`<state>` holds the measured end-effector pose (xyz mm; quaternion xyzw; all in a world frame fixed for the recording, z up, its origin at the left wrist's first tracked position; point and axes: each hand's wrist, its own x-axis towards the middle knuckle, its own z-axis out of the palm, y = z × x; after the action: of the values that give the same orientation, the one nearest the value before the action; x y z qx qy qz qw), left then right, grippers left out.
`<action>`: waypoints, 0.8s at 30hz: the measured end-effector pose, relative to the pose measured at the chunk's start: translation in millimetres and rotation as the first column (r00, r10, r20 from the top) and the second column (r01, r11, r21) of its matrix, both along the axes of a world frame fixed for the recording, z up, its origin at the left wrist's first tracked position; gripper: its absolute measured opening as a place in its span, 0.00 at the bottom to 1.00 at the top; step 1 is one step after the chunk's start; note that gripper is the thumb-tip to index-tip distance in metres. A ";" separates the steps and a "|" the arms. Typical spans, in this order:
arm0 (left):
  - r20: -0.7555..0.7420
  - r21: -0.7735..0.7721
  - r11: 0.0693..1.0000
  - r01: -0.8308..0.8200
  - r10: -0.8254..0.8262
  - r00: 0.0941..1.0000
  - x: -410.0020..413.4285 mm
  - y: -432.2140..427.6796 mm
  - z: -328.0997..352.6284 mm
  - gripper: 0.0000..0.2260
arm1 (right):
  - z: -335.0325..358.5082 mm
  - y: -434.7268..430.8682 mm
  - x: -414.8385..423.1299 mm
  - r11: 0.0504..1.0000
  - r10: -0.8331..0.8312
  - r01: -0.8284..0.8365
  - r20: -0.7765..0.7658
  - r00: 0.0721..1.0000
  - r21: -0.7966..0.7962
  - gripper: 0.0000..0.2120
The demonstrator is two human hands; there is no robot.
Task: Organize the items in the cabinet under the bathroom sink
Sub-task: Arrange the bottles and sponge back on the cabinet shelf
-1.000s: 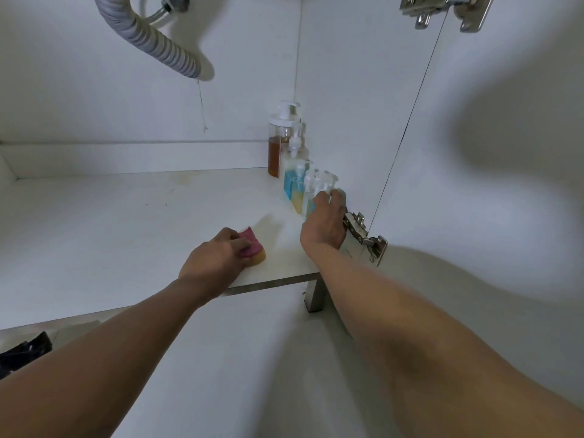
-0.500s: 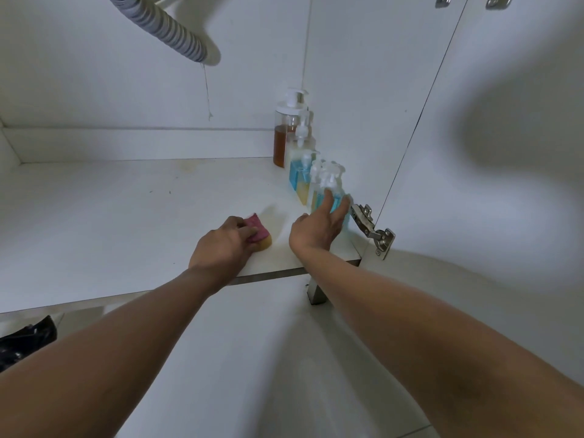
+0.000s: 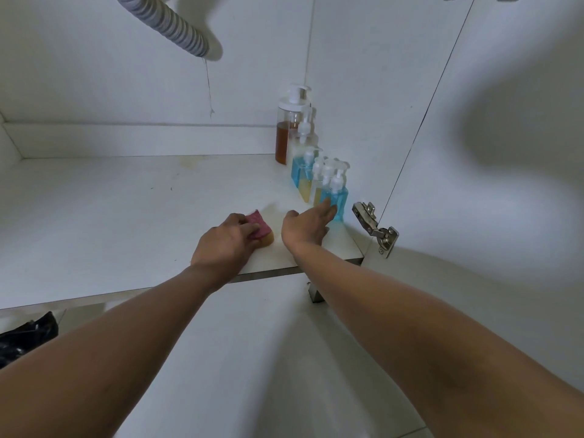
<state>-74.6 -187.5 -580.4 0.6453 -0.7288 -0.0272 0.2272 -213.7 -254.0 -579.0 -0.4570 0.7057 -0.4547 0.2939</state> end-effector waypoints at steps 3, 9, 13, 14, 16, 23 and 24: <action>-0.013 -0.003 1.000 0.009 -0.009 1.000 0.9 -0.3 -1.4 0.19 | -3.3 0.8 -5.6 1.000 0.020 -0.020 -0.044 0.999 0.001 0.38; -0.191 0.039 0.999 0.009 -0.002 0.982 2.1 -3.9 1.3 0.22 | -1.2 13.0 -13.0 0.967 0.041 -0.047 -0.029 0.999 -0.249 0.19; -0.368 0.077 0.997 0.017 0.013 0.930 10.1 0.9 7.0 0.30 | -0.2 19.5 -17.9 0.855 0.447 -0.511 -0.367 0.816 -0.093 0.12; -0.403 0.080 0.997 0.023 0.011 0.915 12.1 1.6 8.3 0.29 | -0.6 20.4 -16.8 0.818 0.500 -0.572 -0.412 0.761 -0.064 0.13; -0.444 0.094 0.995 0.024 0.020 0.896 15.2 3.1 9.3 0.22 | -2.7 22.1 -11.3 0.780 0.533 -0.626 -0.492 0.689 -0.031 0.18; -0.479 0.128 0.992 0.019 0.045 0.877 27.8 -4.9 6.9 0.13 | -6.8 12.4 0.5 0.802 0.494 -0.596 -0.524 0.694 -0.034 0.16; -0.437 0.106 0.994 0.020 0.029 0.899 27.6 -7.4 8.0 0.14 | -7.6 10.9 2.6 0.810 0.482 -0.585 -0.511 0.712 -0.051 0.15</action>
<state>-47.0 -195.0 -572.4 0.6358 -0.6550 -0.2103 0.3501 -211.1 -243.1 -586.6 -0.7668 0.5403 -0.2951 0.1815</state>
